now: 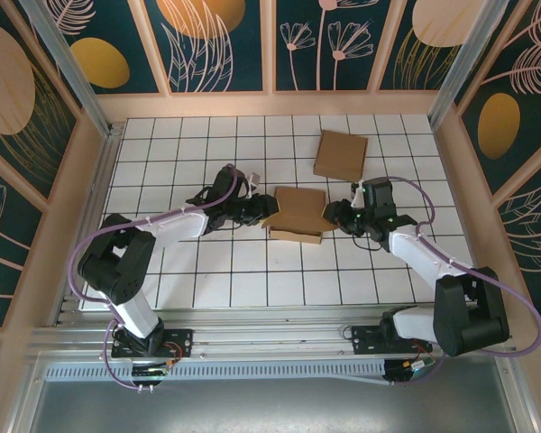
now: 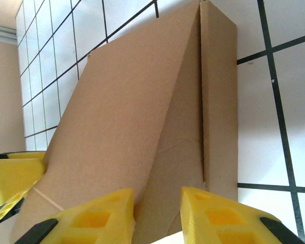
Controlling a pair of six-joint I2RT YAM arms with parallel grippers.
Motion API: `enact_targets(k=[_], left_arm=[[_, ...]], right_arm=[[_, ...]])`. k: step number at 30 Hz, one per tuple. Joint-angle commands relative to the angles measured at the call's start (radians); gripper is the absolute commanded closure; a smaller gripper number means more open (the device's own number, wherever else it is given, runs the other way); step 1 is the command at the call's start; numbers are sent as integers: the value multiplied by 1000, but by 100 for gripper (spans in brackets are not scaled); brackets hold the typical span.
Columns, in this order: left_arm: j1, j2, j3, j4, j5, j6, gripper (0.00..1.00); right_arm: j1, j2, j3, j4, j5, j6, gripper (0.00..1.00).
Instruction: Fold the paper box
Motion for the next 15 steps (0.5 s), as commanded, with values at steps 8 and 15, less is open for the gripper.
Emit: enact_targets(k=[8,15], left_arm=[[-31,-4,-16,-104,-64,90,65],[-31,1,-36,-83,-62,88,65]], right_arm=[[18,-16,-73,32,43,-26,70],[23,-3,-105,57,78,-47,71]])
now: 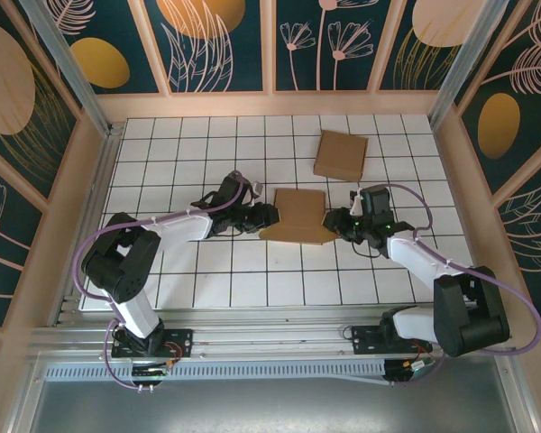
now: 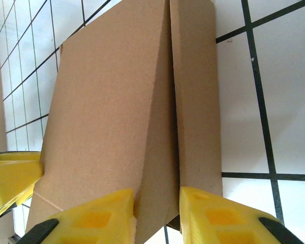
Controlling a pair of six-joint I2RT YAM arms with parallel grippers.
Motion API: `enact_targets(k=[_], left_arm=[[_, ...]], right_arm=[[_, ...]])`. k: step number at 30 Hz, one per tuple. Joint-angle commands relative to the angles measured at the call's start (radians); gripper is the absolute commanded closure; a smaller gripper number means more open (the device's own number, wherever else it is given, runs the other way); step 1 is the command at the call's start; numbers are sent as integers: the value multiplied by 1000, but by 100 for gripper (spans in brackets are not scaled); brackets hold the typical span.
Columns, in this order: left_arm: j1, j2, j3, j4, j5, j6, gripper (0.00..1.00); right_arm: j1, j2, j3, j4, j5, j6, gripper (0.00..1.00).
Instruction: Fold the paper box
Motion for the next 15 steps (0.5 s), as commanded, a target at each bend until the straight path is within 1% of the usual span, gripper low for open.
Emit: enact_targets(k=[1,4,6,10,11,13,15], left_arm=[[-4,-15,-21,-26,-14,21,65],[-3,-15,-14,-52,-43,40,64],[-5,-54,2,-89,-73,68,62],[-5,-77,66,-176,-154,140,48],[-4,-77,73,-184,-164,152,47],[-5,-66,74,-179,-176,163,46],[-5,-40,70,-156,-157,159,46]], right_arm=[[11,2,-32,14,50,-28,71],[17,9,-39,12,71,-37,71],[20,13,-36,6,89,-47,71],[26,21,-24,-6,113,-62,70],[30,22,-22,-4,118,-64,70],[34,30,-26,4,135,-68,69],[41,44,-31,10,154,-76,67]])
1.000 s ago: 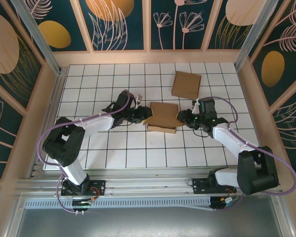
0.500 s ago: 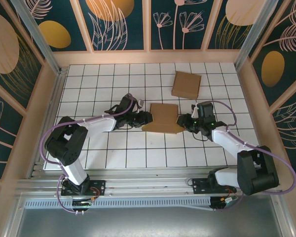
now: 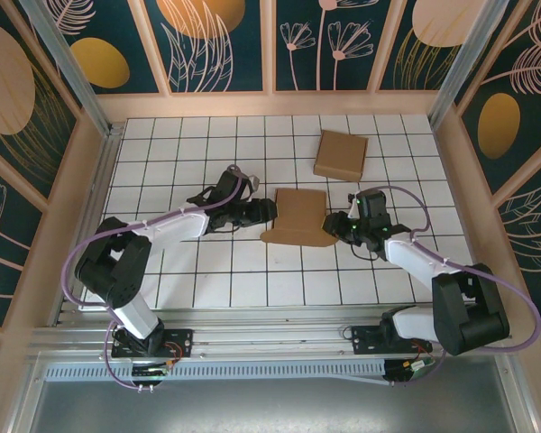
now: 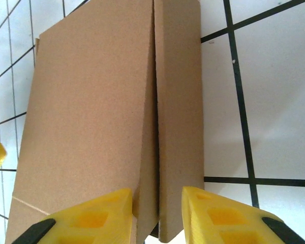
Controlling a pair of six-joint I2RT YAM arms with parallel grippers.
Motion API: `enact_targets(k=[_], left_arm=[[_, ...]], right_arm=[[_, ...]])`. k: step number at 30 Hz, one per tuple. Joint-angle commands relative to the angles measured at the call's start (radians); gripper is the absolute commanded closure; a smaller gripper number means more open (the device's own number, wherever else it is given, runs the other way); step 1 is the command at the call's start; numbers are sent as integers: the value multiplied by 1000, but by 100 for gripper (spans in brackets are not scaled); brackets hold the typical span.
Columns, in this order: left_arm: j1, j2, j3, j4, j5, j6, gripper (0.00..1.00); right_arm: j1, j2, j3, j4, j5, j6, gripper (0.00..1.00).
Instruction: Fold the paper box
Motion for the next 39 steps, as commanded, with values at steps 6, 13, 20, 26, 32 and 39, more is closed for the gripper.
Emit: enact_targets(k=[6,13,20,26,32,39], left_arm=[[-3,94,-41,71,42,20,51],[-3,147,-120,108,42,23,67],[-4,37,-79,98,-7,38,52],[2,36,-6,103,-142,58,43],[32,66,-1,170,-132,8,41],[51,88,-75,313,-8,-69,36]], right_arm=[[43,71,-51,57,108,-29,66],[55,93,-39,38,123,-32,62],[45,-4,88,-1,118,0,38],[-27,88,106,157,96,24,36],[-27,241,140,246,-22,21,45],[-30,303,95,332,-99,66,65]])
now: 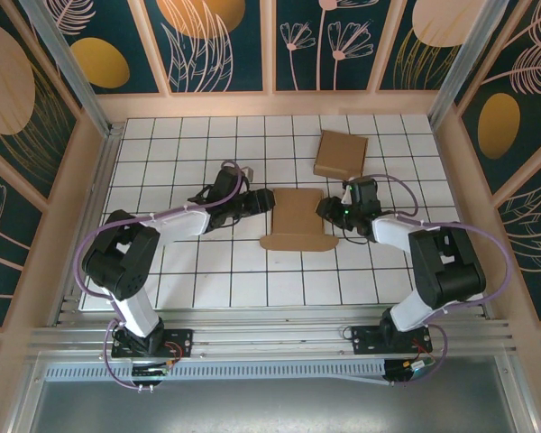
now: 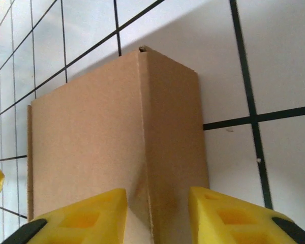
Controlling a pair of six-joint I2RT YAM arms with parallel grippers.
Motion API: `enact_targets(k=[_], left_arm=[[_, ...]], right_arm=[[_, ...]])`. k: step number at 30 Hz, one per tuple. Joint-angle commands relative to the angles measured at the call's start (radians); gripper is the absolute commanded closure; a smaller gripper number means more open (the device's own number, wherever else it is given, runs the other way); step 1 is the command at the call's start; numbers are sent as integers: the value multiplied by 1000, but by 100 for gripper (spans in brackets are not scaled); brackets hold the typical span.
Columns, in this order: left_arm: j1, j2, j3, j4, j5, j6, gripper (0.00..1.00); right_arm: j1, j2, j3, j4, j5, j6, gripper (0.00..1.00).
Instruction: Fold the paper box
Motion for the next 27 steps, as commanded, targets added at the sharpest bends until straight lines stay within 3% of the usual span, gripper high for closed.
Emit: enact_targets(k=[1,4,8,16,20,23,27], left_arm=[[11,26,-53,118,88,-64,35],[26,55,-86,223,175,-130,34],[43,78,-105,287,229,-173,33],[54,81,-114,347,287,-198,32],[53,142,-117,494,407,-282,29],[52,183,-108,491,427,-311,28],[52,230,-138,663,504,-448,28]], right_arm=[[-4,21,-29,106,-75,34,68],[-18,32,-80,166,-90,48,79],[-79,72,-140,243,-185,35,84],[-172,141,-189,327,-287,50,84],[-172,177,-195,369,-312,73,84],[-171,185,-201,390,-315,86,84],[-162,183,-197,389,-310,90,85]])
